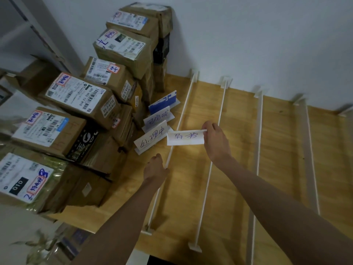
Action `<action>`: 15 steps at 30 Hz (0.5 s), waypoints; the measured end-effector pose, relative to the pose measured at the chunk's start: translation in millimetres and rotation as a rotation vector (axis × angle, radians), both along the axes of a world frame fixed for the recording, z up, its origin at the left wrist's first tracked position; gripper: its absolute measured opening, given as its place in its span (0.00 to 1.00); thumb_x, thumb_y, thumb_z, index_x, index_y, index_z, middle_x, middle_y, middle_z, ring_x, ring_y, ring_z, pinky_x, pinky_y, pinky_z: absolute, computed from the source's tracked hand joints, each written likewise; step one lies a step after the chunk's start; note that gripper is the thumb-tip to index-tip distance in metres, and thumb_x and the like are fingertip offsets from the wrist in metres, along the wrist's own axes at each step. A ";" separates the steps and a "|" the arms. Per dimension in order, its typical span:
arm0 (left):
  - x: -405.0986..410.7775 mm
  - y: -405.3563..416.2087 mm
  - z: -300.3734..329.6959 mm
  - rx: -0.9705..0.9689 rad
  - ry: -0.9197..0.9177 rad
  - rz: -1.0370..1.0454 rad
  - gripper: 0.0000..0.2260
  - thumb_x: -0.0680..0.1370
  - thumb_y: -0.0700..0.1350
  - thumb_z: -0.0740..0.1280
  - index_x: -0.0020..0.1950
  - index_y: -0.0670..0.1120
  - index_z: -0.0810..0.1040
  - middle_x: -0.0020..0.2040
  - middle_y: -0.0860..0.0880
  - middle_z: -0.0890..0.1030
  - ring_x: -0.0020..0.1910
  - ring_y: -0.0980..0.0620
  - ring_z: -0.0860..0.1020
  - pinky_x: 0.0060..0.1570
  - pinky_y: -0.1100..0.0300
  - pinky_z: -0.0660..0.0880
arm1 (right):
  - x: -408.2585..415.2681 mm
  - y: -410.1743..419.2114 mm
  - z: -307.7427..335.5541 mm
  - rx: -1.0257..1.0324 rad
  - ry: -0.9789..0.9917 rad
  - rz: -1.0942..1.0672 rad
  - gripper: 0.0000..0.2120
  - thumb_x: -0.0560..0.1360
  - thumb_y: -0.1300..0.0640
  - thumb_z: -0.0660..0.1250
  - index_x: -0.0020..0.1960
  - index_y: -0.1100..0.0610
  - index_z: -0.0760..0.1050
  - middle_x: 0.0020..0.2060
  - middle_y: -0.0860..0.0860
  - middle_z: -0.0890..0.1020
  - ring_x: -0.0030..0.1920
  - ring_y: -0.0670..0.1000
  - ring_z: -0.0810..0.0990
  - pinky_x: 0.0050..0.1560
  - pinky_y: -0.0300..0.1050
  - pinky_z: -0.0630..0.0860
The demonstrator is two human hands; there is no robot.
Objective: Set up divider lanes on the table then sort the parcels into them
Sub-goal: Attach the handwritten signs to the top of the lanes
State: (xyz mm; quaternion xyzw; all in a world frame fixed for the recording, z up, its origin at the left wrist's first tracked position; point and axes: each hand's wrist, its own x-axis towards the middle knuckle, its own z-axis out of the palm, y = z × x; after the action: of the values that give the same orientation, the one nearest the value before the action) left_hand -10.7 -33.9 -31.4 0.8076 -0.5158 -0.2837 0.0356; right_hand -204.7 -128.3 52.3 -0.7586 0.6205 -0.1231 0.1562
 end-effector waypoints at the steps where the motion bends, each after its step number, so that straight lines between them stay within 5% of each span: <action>1: 1.7 -0.6 3.9 -0.010 -0.008 -0.013 0.19 0.74 0.48 0.73 0.60 0.43 0.72 0.57 0.45 0.78 0.55 0.44 0.78 0.48 0.51 0.78 | 0.7 0.9 1.2 -0.002 0.000 0.003 0.16 0.74 0.71 0.62 0.57 0.56 0.69 0.52 0.54 0.75 0.49 0.57 0.76 0.42 0.56 0.78; 8: 11.0 -19.1 67.3 -0.306 0.033 -0.019 0.17 0.77 0.45 0.70 0.64 0.44 0.71 0.63 0.45 0.75 0.61 0.44 0.76 0.57 0.48 0.77 | 0.6 11.1 18.0 0.008 -0.010 0.020 0.18 0.73 0.71 0.65 0.58 0.55 0.68 0.53 0.53 0.74 0.48 0.55 0.75 0.40 0.54 0.79; 15: -28.3 -55.9 120.4 -0.452 0.035 -0.155 0.05 0.80 0.43 0.66 0.54 0.48 0.73 0.57 0.49 0.78 0.56 0.50 0.78 0.56 0.55 0.76 | -40.8 15.3 46.8 -0.042 -0.048 -0.105 0.16 0.76 0.71 0.60 0.59 0.56 0.70 0.53 0.53 0.74 0.51 0.55 0.74 0.40 0.50 0.74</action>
State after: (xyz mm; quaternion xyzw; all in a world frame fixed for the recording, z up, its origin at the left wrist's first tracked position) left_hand -39.0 -89.8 89.0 0.7321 -0.6259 -0.1766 0.2027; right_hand -245.6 -113.0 99.1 -0.7250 0.6526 -0.1626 0.1484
